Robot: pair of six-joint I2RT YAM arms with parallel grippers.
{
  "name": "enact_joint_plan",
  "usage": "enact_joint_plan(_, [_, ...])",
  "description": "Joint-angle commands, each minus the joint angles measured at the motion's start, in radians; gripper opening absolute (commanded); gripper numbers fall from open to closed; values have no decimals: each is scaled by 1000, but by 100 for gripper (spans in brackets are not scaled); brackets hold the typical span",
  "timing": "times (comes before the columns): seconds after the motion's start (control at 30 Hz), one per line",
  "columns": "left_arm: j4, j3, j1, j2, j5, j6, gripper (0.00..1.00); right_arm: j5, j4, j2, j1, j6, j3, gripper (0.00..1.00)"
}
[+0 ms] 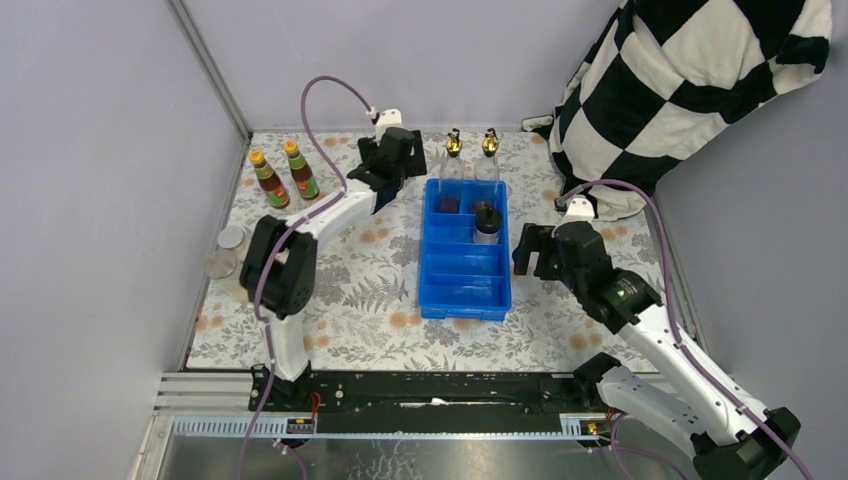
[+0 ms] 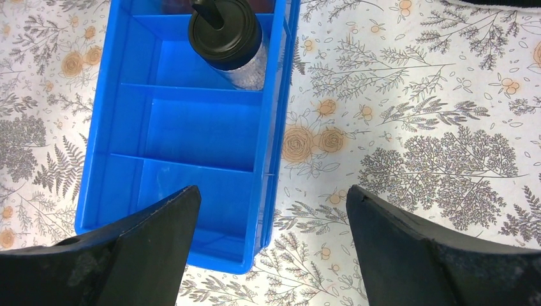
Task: Organize the condiment bottles
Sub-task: Pick up the bottle from the corner of the board.
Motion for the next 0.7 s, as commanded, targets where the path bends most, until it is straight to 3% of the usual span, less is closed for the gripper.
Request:
enact_joint_plan(0.0, [109, 108, 55, 99, -28, 79, 99, -17, -13, 14, 4, -19, 39, 92])
enact_joint_plan(0.37, [114, 361, 171, 346, 33, 130, 99, -24, 11, 58, 4, -18, 28, 92])
enact_joint_plan(0.67, [139, 410, 192, 412, 104, 165, 98, -19, 22, 90, 5, -13, 31, 92])
